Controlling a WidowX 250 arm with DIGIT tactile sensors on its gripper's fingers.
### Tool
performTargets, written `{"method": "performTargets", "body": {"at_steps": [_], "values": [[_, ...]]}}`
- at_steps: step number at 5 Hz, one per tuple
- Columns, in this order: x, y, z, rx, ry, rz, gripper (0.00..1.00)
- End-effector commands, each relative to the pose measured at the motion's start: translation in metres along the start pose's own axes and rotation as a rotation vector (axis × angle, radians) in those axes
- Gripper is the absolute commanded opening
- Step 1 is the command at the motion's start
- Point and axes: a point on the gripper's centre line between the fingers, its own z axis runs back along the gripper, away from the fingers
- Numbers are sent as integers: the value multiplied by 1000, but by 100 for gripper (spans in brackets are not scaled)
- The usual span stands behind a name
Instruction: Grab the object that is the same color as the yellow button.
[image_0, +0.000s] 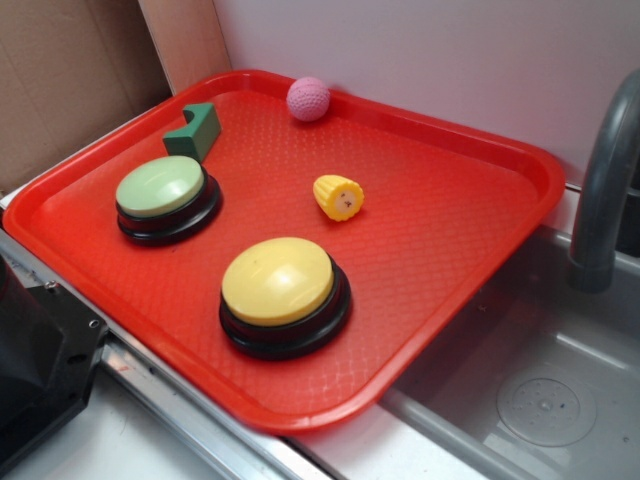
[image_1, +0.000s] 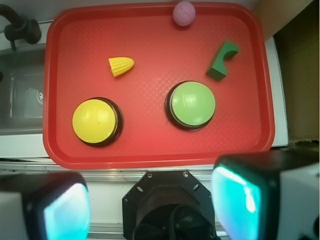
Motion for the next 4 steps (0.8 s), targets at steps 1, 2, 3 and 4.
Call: {"method": "performTargets", "body": {"at_steps": [1,2,3,4], "values": [[0,0,0,0,0,0,100],[36,-40,-31,10,23,128,100],[83,-71,-40,-79,16,353,100],[103,-47,-63,-65,64,609,100]]}}
